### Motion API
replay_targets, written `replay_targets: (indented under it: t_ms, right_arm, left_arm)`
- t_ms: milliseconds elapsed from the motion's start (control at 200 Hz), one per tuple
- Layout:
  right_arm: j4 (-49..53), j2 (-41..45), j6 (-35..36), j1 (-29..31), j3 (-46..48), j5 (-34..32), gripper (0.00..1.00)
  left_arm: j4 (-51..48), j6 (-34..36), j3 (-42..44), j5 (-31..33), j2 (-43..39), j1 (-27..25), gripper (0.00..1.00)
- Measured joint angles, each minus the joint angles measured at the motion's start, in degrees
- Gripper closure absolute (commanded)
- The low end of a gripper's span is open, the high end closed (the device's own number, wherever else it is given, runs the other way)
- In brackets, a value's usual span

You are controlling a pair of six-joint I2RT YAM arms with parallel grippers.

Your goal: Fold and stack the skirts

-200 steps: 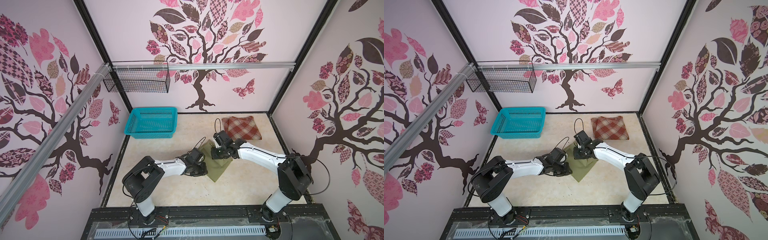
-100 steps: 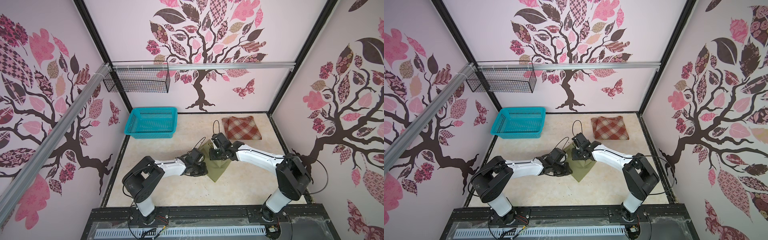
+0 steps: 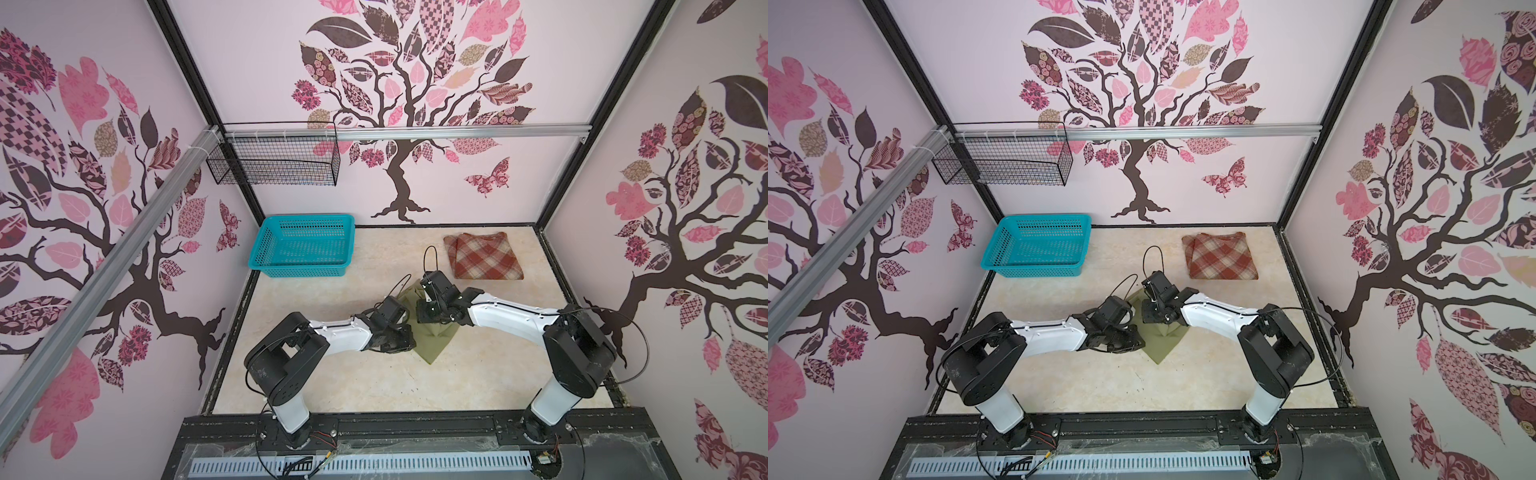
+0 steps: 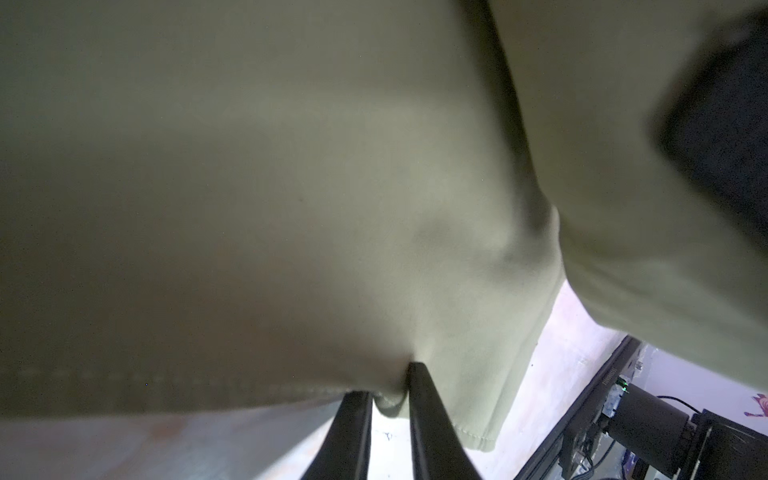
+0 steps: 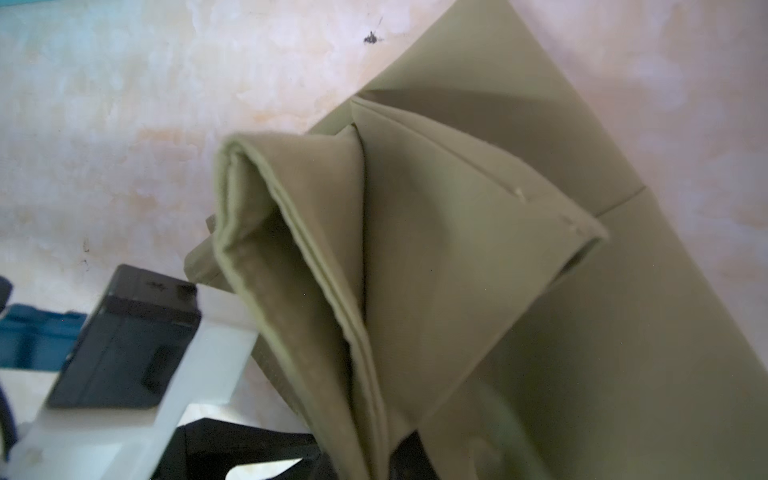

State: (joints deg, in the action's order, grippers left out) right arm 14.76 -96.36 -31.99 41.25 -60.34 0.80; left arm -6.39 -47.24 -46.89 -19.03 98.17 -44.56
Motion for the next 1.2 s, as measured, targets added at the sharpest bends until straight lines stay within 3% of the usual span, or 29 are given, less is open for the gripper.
replay_targets:
  t_ms: [460,675,775,895,970,1200]
  right_arm:
    - [-5.1,-2.3,-0.4,0.8,3.1,-0.3,1.00]
    - [-5.6,-2.3,-0.5,1.2,3.1,-0.6,0.90]
    - [-5.9,-2.3,-0.8,1.4,3.1,-0.6,0.77]
    - [-6.2,-2.3,-0.9,1.8,3.1,-0.6,0.74]
    - [-6.3,-2.3,-0.9,2.1,3.1,-0.6,0.67]
    - [-6.4,-2.3,-1.1,2.7,3.1,-0.6,0.58]
  left_arm:
    - [0.8,-0.8,1.1,0.0,-0.9,0.0,0.79]
    - [-0.8,-1.8,3.1,0.6,-4.3,0.0,0.79]
    - [-1.9,-2.7,4.5,0.8,-7.8,0.5,0.79]
    - [-2.8,-4.0,6.8,0.7,-12.6,2.5,0.79]
    - [-3.7,-4.2,7.7,0.7,-15.0,4.3,0.79]
    - [-6.7,-4.0,8.5,1.2,-18.1,7.8,0.79]
